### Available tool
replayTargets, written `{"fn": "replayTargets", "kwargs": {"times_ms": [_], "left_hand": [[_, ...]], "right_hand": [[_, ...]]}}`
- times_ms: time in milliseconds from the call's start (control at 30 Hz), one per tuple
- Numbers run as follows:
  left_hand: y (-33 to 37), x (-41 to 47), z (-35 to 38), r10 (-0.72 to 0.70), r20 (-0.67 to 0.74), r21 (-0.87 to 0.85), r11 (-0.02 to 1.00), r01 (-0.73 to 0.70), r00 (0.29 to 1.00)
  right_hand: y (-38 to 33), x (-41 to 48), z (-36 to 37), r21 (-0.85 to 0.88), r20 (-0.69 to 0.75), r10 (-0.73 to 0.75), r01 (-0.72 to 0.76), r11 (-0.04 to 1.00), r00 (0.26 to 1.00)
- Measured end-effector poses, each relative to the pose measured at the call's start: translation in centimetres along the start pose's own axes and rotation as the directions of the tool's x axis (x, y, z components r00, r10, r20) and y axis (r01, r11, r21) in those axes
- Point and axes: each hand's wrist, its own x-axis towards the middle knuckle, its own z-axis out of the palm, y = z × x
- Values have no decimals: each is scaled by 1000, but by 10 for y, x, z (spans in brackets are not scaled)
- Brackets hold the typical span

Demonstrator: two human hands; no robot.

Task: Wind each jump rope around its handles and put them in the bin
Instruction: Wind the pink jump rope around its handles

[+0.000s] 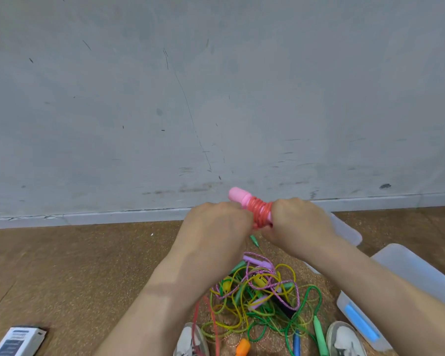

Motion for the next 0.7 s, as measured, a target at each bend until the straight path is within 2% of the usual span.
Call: {"fn": "replayTargets", "kwargs": {"times_ms": [67, 167, 267, 367, 433, 567, 600, 700], "left_hand": [[-6, 1, -1, 36, -96, -52, 998, -41, 995], [-18, 3, 1, 98, -189, -228, 964, -140, 977], [-30, 4, 3, 81, -84, -442, 890, -110, 993], [-38, 4, 9, 51, 104, -701, 712, 37, 993], [-40, 6, 12, 53, 225, -807, 570, 156, 973], [-40, 8, 13, 80, 319, -882, 389, 265, 944], [-41, 9, 13, 94, 341, -901, 317, 297, 935], [-42, 8, 18, 244, 372, -927, 143, 347, 895]], "right_hand": [[-2, -2, 2, -62, 43, -46, 48, 997, 998], [-10, -10, -3, -42, 179, -108, 118, 992, 978], [-15, -18, -17, -77, 262, -209, 237, 969, 942], [-15, -24, -35, -87, 346, -313, 362, 928, 885], [-14, -23, -42, -90, 363, -351, 408, 909, 863], [-15, -22, -49, -45, 366, -397, 442, 896, 842], [-16, -23, -50, -21, 364, -412, 449, 893, 835], [-16, -27, -53, 114, 344, -474, 465, 878, 811]]}}
